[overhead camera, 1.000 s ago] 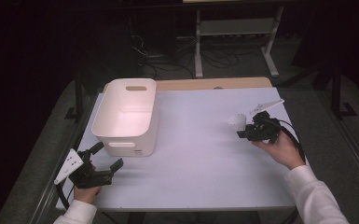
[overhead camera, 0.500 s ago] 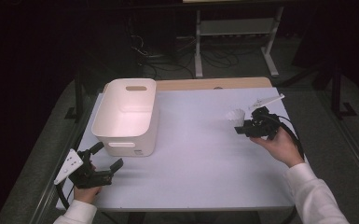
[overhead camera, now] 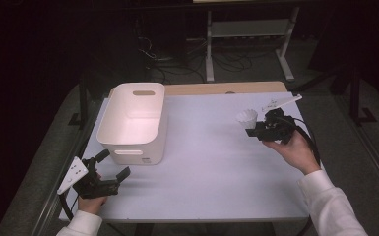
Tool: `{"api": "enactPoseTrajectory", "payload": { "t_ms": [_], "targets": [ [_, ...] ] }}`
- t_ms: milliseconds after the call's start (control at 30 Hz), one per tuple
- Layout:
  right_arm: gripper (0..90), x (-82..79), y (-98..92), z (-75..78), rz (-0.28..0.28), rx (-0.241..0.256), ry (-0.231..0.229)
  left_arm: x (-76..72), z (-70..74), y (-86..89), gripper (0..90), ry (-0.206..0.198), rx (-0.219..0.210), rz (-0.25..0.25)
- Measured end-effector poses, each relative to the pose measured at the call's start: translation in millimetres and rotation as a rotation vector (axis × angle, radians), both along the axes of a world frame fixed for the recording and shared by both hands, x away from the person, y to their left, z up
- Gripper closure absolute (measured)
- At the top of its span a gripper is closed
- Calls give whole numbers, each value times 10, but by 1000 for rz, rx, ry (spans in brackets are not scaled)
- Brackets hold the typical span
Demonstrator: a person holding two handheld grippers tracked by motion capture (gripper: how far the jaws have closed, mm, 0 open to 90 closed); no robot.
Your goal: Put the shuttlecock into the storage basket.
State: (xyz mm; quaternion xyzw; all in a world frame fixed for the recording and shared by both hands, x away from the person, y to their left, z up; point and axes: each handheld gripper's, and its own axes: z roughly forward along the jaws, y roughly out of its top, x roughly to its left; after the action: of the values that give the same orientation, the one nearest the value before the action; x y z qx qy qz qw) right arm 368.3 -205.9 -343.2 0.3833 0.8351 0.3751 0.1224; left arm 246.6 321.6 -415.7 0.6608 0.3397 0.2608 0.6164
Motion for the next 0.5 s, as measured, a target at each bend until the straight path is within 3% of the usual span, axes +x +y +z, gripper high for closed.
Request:
{"api": "enactPoseTrajectory", "payload": {
  "t_ms": [500],
  "targets": [
    [592,25,156,138,33,2,-28,2,2,2,0,-4,2,-3]
  ]
}}
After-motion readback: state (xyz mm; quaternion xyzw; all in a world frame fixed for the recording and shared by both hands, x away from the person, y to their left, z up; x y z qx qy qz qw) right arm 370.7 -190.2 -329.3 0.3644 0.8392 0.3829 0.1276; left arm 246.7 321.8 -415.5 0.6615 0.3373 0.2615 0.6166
